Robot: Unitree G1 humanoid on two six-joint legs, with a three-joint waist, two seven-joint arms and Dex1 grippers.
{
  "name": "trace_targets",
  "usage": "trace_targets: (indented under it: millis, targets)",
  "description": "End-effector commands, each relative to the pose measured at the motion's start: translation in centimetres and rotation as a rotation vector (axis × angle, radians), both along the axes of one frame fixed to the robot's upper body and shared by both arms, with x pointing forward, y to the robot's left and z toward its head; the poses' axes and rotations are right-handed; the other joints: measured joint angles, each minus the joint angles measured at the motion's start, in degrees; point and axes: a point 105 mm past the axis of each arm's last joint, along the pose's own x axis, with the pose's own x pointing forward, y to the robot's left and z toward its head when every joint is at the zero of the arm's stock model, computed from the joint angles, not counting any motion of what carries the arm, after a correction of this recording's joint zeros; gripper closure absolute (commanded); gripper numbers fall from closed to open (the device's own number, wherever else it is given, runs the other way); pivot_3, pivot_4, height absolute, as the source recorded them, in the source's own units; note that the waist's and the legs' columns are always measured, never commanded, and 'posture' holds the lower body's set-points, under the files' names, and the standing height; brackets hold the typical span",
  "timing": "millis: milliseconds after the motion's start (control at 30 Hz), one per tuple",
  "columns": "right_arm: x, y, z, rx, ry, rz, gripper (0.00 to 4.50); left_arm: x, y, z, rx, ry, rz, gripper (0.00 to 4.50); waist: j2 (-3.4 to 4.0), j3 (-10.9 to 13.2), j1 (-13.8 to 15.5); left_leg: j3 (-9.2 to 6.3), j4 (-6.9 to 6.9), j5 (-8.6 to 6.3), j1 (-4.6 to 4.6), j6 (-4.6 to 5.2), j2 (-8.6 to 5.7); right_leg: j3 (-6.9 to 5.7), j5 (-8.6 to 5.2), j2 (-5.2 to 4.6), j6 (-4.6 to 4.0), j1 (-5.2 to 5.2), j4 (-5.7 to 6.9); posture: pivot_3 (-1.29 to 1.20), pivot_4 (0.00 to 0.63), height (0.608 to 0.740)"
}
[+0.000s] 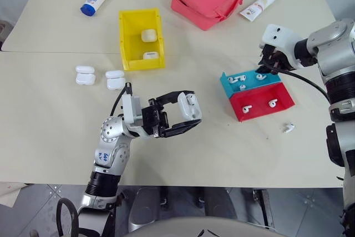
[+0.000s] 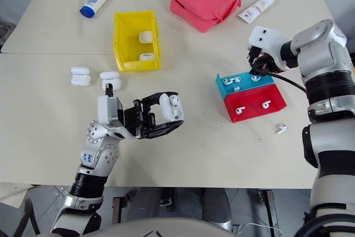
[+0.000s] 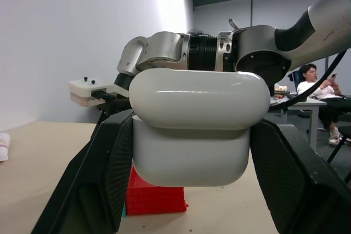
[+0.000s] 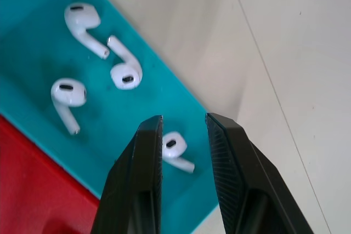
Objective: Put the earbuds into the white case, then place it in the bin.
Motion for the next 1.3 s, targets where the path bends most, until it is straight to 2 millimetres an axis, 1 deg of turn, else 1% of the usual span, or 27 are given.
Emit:
trace_targets:
  millis: [33,133,400,667,800,933,1100,1300]
  targets:
    - [-0.6,-0.5,0.7,-0.022,-0.004,0.001,3.21,-0.2,-0.2,0.5,-0.013,-0.034,-0.004,1.69,0.0,0.0,0.0,0.0,0.0,0.0,0.0,0.0,0.0,0.0,0.0,0.0,0.0,0.0,0.0,0.0,0.15,0.74]
    - [-0.4,-0.6,0.8,-0.02,-0.016,-0.027,3.21,-0.1,-0.2,0.5,-0.015,-0.036,-0.006,1.69,0.0,0.0,-0.1,0.01,0.0,0.0,0.0,0.0,0.0,0.0,0.0,0.0,0.0,0.0,0.0,0.0,0.15,0.74]
    - [-0.9,-0.7,0.4,-0.011,-0.002,-0.04,3.21,-0.1,-0.3,0.5,-0.014,-0.037,-0.014,1.69,0.0,0.0,0.0,-0.01,0.0,0.0,0.0,0.0,0.0,-0.01,0.0,0.0,0.0,0.0,0.0,0.0,0.15,0.74]
    - [-0.9,-0.8,-0.6,-0.014,0.014,-0.057,3.21,-0.1,-0.4,0.5,-0.015,-0.04,-0.017,1.69,0.0,0.0,0.0,0.0,0.0,0.0,0.0,0.0,0.0,-0.01,0.0,0.0,0.0,0.0,0.0,0.0,0.15,0.74]
    - [-0.4,-0.9,-1.2,-0.01,0.011,-0.087,3.21,-0.2,-0.5,0.4,-0.015,-0.042,-0.019,1.69,0.0,0.0,0.0,0.0,0.0,0.0,0.0,0.0,-0.01,-0.01,0.0,0.0,0.0,0.0,0.0,0.0,0.15,0.74]
    - [0.0,-0.9,-1.2,-0.012,0.003,-0.093,3.21,-0.3,-0.5,0.4,-0.014,-0.042,-0.018,1.69,0.0,0.0,0.0,0.0,0.0,0.0,0.0,0.0,-0.01,-0.01,0.0,0.01,0.0,0.0,0.0,0.0,0.15,0.74]
    - [0.2,-0.7,-1.1,-0.011,0.0,-0.082,3.21,-0.4,-0.4,0.3,-0.013,-0.042,-0.013,1.69,0.0,0.0,0.0,0.0,0.0,0.0,0.0,0.0,-0.01,-0.01,0.0,0.01,0.0,0.0,0.0,0.0,0.15,0.74]
    - [0.3,-0.8,-1.4,-0.017,0.009,-0.077,3.21,-0.6,-0.4,0.3,-0.015,-0.041,-0.01,1.69,0.0,0.0,0.0,0.0,0.0,0.0,0.0,0.0,-0.01,-0.01,0.0,0.0,0.0,0.0,0.0,0.0,0.15,0.74]
